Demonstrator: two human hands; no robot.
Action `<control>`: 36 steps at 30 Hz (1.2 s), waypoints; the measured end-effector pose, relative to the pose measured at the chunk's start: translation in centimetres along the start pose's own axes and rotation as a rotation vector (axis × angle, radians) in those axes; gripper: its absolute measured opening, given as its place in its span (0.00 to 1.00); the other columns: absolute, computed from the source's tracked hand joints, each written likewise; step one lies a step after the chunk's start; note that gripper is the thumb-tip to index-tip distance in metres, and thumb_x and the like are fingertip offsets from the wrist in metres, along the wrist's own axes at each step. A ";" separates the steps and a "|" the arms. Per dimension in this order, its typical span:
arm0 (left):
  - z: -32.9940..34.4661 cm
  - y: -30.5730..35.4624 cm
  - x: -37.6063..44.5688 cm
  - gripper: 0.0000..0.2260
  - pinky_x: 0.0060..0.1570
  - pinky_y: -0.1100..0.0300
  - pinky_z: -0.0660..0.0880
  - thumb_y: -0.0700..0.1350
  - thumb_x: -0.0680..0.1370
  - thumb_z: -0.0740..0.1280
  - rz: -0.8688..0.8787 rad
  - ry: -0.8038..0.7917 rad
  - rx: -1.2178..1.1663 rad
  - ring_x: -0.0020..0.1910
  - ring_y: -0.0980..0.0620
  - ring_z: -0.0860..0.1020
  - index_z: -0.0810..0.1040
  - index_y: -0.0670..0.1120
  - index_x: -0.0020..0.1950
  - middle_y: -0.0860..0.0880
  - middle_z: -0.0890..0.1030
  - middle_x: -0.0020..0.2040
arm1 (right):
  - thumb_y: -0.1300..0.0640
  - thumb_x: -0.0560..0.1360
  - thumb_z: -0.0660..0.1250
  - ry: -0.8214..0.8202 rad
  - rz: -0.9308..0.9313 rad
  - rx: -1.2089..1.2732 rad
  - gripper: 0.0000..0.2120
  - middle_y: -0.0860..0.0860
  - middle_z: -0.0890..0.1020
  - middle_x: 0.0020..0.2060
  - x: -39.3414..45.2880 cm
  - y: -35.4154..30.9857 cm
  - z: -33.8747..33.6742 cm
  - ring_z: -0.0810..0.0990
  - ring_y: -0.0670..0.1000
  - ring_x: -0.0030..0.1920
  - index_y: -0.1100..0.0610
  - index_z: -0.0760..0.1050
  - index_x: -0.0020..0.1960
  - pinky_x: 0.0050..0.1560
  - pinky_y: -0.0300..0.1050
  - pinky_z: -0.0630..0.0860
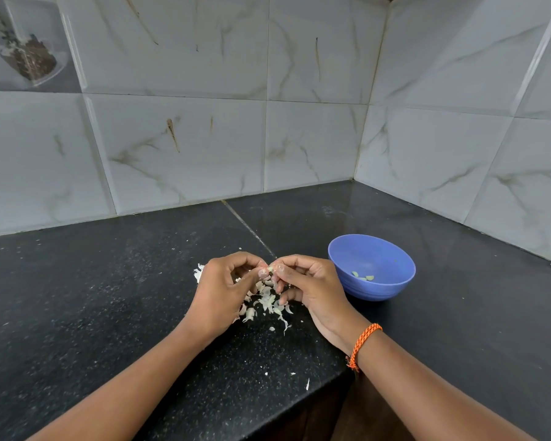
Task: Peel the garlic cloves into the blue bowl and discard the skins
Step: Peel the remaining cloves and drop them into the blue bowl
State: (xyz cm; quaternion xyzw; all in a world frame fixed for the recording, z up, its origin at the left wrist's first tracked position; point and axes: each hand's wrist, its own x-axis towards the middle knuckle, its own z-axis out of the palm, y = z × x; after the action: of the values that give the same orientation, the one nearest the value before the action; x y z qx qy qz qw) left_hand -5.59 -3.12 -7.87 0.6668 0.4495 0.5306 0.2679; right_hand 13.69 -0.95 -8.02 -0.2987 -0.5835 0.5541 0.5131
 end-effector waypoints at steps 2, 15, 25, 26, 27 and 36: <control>0.0 -0.1 0.0 0.04 0.44 0.57 0.80 0.42 0.83 0.74 -0.012 -0.001 -0.019 0.37 0.51 0.81 0.88 0.49 0.49 0.50 0.86 0.42 | 0.65 0.82 0.69 -0.004 0.000 -0.013 0.06 0.58 0.82 0.40 0.0 0.1 0.1 0.79 0.53 0.38 0.64 0.86 0.53 0.34 0.44 0.80; 0.2 -0.2 0.1 0.08 0.39 0.49 0.76 0.45 0.85 0.70 -0.065 0.020 0.002 0.35 0.37 0.78 0.87 0.52 0.48 0.44 0.82 0.34 | 0.63 0.84 0.68 0.079 -0.059 -0.213 0.08 0.54 0.79 0.32 -0.1 0.3 0.5 0.77 0.51 0.34 0.58 0.87 0.55 0.30 0.44 0.77; 0.2 -0.1 0.0 0.09 0.41 0.35 0.79 0.46 0.86 0.68 -0.077 0.042 -0.036 0.32 0.35 0.78 0.85 0.49 0.49 0.40 0.83 0.40 | 0.59 0.82 0.72 0.166 -0.304 -0.510 0.05 0.44 0.85 0.42 -0.8 0.1 1.4 0.84 0.49 0.42 0.52 0.87 0.54 0.39 0.40 0.78; 0.2 0.0 -0.1 0.09 0.39 0.36 0.78 0.46 0.86 0.68 -0.079 0.047 -0.044 0.31 0.36 0.77 0.85 0.49 0.49 0.39 0.82 0.40 | 0.60 0.81 0.74 0.198 -0.361 -0.570 0.06 0.43 0.85 0.46 -0.8 0.1 1.5 0.85 0.50 0.47 0.51 0.88 0.54 0.45 0.39 0.79; 0.3 0.0 -0.1 0.09 0.37 0.39 0.77 0.46 0.87 0.68 -0.079 0.054 -0.051 0.30 0.38 0.77 0.85 0.49 0.48 0.39 0.82 0.39 | 0.61 0.79 0.75 0.226 -0.400 -0.612 0.08 0.43 0.85 0.48 -0.8 0.0 1.6 0.85 0.49 0.51 0.51 0.89 0.54 0.49 0.37 0.79; 0.7 1.1 -0.6 0.11 0.29 0.58 0.70 0.45 0.85 0.69 -0.100 0.080 0.002 0.25 0.55 0.72 0.85 0.49 0.44 0.49 0.78 0.27 | 0.64 0.78 0.76 0.209 -0.396 -0.572 0.17 0.43 0.86 0.48 -1.1 -0.1 2.1 0.84 0.51 0.36 0.50 0.82 0.63 0.34 0.36 0.76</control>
State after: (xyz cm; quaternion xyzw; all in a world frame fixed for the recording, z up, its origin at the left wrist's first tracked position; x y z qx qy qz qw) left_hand -4.60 -4.04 -7.45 0.6222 0.4931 0.5422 0.2752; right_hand 12.10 -2.67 -7.89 -0.3662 -0.7060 0.2249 0.5629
